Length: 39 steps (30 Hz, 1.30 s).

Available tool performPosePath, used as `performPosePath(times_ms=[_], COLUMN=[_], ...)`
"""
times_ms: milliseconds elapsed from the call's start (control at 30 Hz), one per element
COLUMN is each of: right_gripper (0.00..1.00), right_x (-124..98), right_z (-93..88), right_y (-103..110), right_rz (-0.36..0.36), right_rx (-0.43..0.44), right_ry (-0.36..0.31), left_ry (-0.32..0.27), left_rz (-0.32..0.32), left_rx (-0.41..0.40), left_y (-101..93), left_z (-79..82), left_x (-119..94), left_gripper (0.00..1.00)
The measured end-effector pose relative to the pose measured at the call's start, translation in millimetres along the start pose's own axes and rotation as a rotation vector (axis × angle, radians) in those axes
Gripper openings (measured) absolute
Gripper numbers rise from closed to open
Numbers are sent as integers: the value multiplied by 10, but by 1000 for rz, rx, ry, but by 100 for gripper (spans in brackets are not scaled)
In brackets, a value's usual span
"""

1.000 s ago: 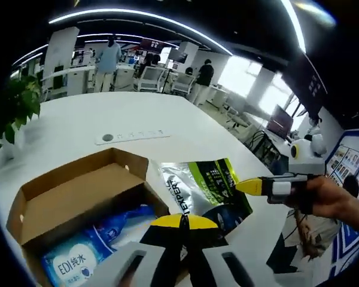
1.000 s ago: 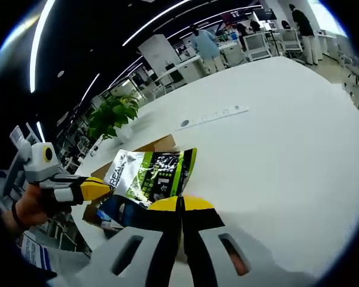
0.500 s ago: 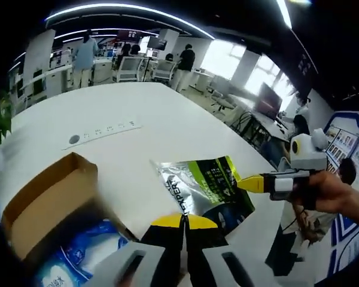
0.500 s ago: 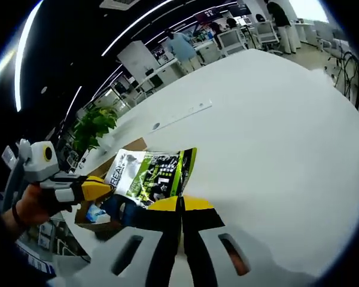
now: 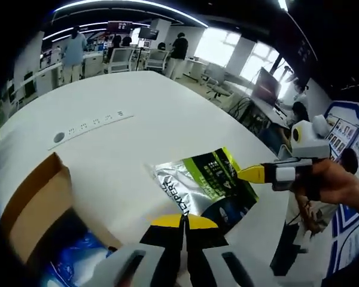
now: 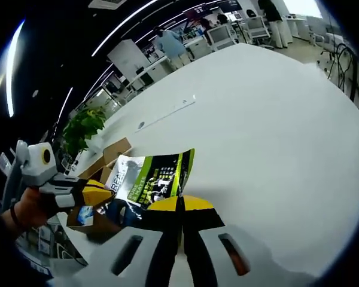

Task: Operate the shoe box by opening the lid, removing the specified soft item, and placing it in the target area until the item is outside and the box remains undamaged.

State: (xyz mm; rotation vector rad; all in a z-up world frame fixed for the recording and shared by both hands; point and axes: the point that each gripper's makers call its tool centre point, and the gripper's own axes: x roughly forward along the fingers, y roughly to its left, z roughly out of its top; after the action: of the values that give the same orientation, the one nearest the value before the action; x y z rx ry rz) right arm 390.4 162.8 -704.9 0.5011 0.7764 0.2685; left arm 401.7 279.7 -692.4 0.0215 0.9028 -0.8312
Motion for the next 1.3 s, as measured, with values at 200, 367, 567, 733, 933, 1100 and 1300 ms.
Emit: performPosePath(times_ms=[200, 367, 567, 733, 933, 1100, 1300], right_gripper=[0, 0, 0, 0, 0, 0, 0], right_x=[126, 233, 373, 440, 500, 524, 544], right_z=[19, 20, -40, -67, -120, -159, -209], right_y=[-112, -224, -326, -405, -479, -535, -548], right_rz=[-15, -29, -47, -54, -64, -78, -79], right_rx=[3, -2, -32, -13, -19, -21, -5], right_ry=[21, 46, 87, 91, 109, 108, 95], left_ry=[23, 51, 148, 174, 229, 257, 290], left_rz=[-1, 2, 55, 67, 70, 70, 77], left_rx=[7, 30, 133, 173, 217, 248, 272], left_y=[45, 65, 109, 109, 109, 92, 157], left_z=[-3, -24, -161, -218, -298, -348, -385], left_x=[139, 271, 433, 540, 609, 647, 688], left_gripper=[0, 0, 0, 1, 1, 2, 2])
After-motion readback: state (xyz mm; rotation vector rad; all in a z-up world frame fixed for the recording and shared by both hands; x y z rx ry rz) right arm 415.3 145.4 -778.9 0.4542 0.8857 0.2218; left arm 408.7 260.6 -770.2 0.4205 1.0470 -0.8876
